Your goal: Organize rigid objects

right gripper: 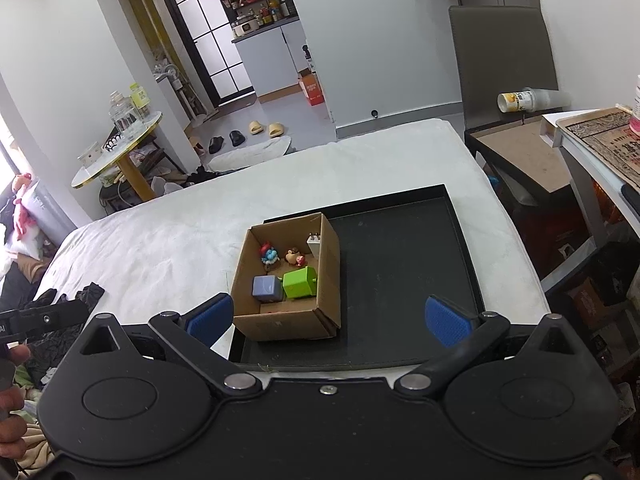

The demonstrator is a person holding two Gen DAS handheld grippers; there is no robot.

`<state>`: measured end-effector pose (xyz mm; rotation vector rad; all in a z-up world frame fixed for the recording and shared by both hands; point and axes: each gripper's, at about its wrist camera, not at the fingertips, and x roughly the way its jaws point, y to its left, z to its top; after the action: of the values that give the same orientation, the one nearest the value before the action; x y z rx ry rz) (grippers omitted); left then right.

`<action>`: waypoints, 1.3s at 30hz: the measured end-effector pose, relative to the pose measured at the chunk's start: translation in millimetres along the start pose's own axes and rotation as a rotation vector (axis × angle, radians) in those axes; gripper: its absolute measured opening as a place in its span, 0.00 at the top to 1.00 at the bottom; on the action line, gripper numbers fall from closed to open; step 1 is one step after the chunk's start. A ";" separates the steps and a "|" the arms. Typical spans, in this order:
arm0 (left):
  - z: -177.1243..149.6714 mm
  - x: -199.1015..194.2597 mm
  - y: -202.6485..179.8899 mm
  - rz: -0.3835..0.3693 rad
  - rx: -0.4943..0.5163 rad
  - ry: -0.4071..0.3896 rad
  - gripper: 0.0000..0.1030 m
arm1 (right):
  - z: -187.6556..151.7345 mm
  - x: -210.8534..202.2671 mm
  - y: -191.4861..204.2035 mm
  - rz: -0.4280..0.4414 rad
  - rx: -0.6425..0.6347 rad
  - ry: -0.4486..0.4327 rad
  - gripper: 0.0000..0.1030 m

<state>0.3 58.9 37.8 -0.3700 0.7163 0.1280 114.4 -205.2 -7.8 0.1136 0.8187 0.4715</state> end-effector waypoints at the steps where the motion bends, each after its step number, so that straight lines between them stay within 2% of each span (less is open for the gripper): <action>1: -1.1 -1.6 -0.2 -0.001 0.001 -0.001 0.00 | -0.3 -0.8 -0.2 -0.001 0.001 -0.001 0.00; 19: -2.4 -0.3 -8.7 0.023 0.024 0.012 0.00 | -2.9 -7.7 -0.8 -0.017 -0.030 0.005 0.00; 39: -6.8 2.7 -15.2 0.016 0.045 0.029 0.00 | -3.3 -4.4 -0.4 -0.022 -0.036 0.016 0.00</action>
<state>1.7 42.2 35.7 -0.3241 0.7497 0.1216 109.5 -207.8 -7.2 0.0675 0.8261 0.4664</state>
